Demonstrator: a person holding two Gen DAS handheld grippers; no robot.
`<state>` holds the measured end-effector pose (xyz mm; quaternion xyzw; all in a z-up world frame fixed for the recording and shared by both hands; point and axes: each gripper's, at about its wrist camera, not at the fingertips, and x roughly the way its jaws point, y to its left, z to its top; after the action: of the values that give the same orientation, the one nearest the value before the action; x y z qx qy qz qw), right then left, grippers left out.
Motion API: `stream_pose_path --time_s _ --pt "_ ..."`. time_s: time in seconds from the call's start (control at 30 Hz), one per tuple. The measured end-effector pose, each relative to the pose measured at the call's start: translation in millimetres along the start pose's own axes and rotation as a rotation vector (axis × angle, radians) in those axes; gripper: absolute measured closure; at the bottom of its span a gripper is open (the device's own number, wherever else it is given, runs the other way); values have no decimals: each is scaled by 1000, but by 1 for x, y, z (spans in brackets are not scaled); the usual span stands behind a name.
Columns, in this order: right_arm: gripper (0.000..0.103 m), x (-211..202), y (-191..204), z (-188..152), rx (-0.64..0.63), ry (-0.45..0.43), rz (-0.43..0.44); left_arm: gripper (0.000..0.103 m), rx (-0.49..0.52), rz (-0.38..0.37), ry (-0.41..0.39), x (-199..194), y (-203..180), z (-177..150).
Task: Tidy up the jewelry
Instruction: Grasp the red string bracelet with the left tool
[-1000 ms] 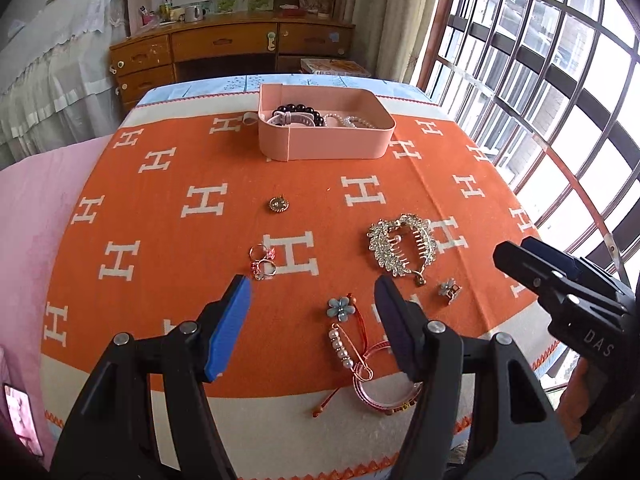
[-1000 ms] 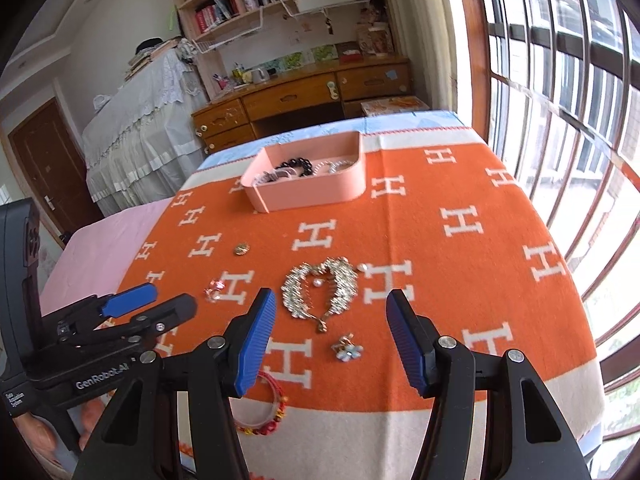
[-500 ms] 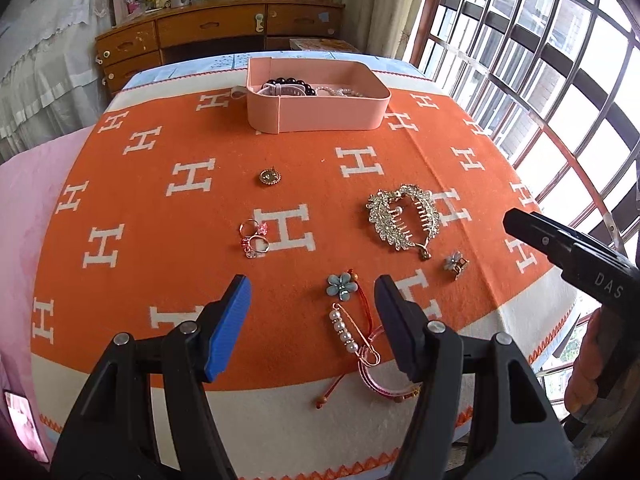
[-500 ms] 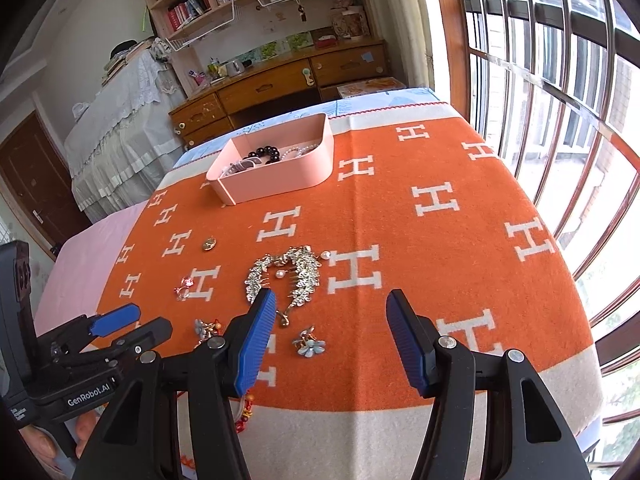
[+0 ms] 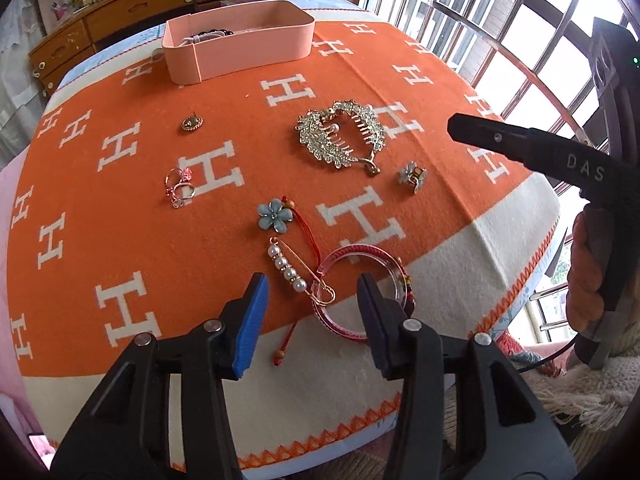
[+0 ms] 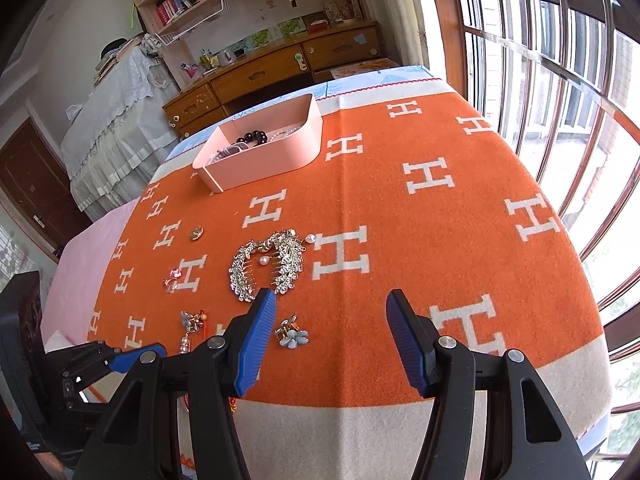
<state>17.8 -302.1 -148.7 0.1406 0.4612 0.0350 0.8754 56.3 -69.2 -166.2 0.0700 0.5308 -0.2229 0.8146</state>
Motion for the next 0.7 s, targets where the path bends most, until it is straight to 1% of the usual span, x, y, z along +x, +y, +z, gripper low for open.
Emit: stream_pose_path --time_s 0.17,0.27,0.33,0.4,0.47,0.5,0.53,0.6,0.7 --pt "45 2 -4 -1 7 5 4 60 30 28 23 0 -6 -6" --pt "45 2 -5 -2 9 6 7 60 30 24 32 -4 -7 -10" --pt "45 3 -6 -2 9 7 8 68 42 4 33 -8 -10 -12" --pt "45 5 -6 -2 11 11 11 71 51 -18 41 -10 -13 -14" --pt "45 5 -6 -2 10 13 12 74 47 -35 64 -6 -15 -14" --pt "45 6 -6 -2 8 13 12 79 38 -43 83 -2 -14 -14" --pt "45 6 -6 -3 7 13 12 82 26 -56 100 1 -13 -14" --pt "45 5 -5 -3 2 8 9 82 -11 -94 114 4 -8 -14" --pt "45 4 -5 -3 0 0 4 82 -64 -130 133 8 0 -11"
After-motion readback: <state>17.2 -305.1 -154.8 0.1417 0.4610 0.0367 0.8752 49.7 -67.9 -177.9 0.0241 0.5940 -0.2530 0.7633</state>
